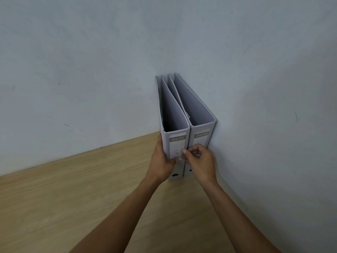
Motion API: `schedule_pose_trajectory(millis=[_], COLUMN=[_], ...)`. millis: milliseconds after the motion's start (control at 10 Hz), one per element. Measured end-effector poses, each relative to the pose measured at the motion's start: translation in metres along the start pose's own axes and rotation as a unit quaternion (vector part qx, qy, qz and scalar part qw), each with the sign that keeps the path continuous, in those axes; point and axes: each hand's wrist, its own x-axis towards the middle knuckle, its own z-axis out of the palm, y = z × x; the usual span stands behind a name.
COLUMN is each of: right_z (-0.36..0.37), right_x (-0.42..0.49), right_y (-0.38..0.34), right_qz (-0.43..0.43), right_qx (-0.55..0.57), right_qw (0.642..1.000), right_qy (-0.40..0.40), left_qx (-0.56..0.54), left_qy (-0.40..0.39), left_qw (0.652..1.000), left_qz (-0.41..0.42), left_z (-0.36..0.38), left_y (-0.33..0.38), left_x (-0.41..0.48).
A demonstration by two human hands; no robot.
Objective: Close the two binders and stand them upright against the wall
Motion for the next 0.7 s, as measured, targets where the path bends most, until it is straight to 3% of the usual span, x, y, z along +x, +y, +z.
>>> schedule_pose_trajectory(millis=[300,500,700], right_z=[0.002,0.002,0.005], right_x=[0.000,0.000,-0.013], right_y=[0.003,0.002,-0.009], right_qz=[0.001,0.012,0.044], right_qx=[0.002,-0.007,-0.033], right_qw=[1.000,1.000,0.998], right_qy=[0.000,-0.008,-0.011], left_qx=[0.014,0.057,0.049], left_qy=[-0.020,-0.080,-0.088], left_qw=[1.000,0.993,0.988], left_qz=[-0.005,-0.071,-0.113], left_z=[0.000,-0.004,-0.028], left_y=[-0.007,-0.017,-0.010], left_x=[0.000,-0.007,-0.026])
